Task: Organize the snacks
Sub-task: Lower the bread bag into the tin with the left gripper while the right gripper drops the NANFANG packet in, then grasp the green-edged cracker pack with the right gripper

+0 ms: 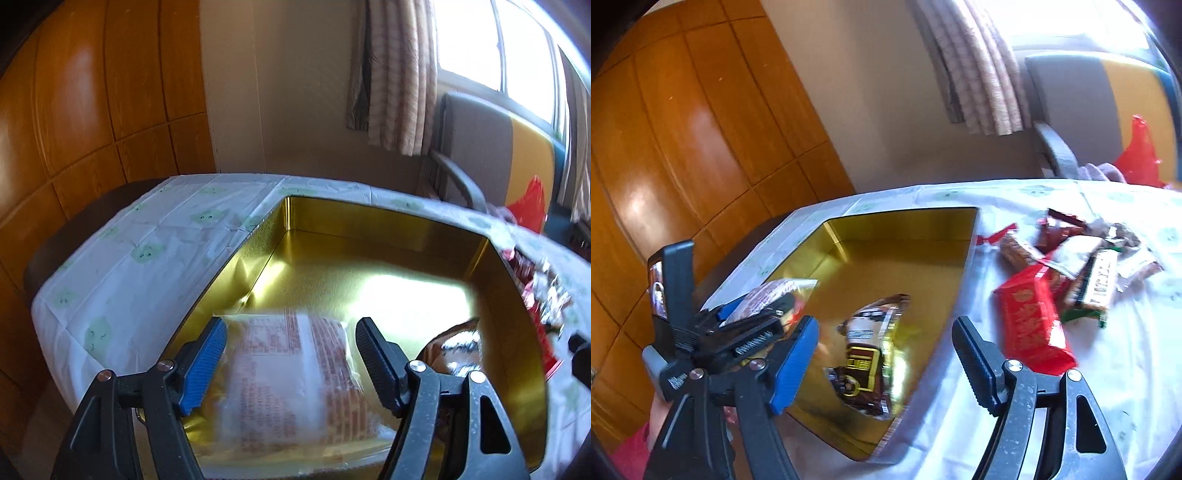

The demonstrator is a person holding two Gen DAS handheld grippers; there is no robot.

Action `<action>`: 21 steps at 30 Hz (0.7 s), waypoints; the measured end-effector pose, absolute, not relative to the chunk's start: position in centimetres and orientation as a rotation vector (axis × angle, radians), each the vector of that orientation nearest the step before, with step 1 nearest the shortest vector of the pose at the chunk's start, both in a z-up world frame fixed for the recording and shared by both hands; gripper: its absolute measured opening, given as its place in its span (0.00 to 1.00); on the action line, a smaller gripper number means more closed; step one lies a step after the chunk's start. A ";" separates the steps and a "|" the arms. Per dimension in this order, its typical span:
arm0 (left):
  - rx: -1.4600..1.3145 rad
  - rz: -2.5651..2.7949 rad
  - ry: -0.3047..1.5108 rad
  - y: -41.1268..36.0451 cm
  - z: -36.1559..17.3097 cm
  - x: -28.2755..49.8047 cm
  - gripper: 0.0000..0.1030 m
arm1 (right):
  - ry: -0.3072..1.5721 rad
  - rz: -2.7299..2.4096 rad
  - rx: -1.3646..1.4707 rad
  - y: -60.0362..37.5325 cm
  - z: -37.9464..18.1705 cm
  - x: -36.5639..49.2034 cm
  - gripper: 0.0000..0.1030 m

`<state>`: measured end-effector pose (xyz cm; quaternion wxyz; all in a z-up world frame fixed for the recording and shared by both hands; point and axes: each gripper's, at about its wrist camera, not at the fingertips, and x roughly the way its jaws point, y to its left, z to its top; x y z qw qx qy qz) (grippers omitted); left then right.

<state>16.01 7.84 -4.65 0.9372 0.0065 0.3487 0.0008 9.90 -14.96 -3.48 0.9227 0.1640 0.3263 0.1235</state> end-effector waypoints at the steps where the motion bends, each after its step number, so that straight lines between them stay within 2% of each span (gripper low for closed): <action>1: -0.011 0.002 0.707 8.1 -4.4 16.0 0.72 | 0.671 0.241 0.346 -15.4 -3.6 9.7 0.74; 9: -0.053 -0.036 0.710 7.4 -3.4 14.2 0.72 | 0.718 0.100 0.388 -20.1 -5.9 8.0 0.75; 21: 0.045 -0.231 0.724 0.0 -3.4 8.5 0.72 | 0.763 -0.010 0.425 -25.1 -9.0 5.6 0.75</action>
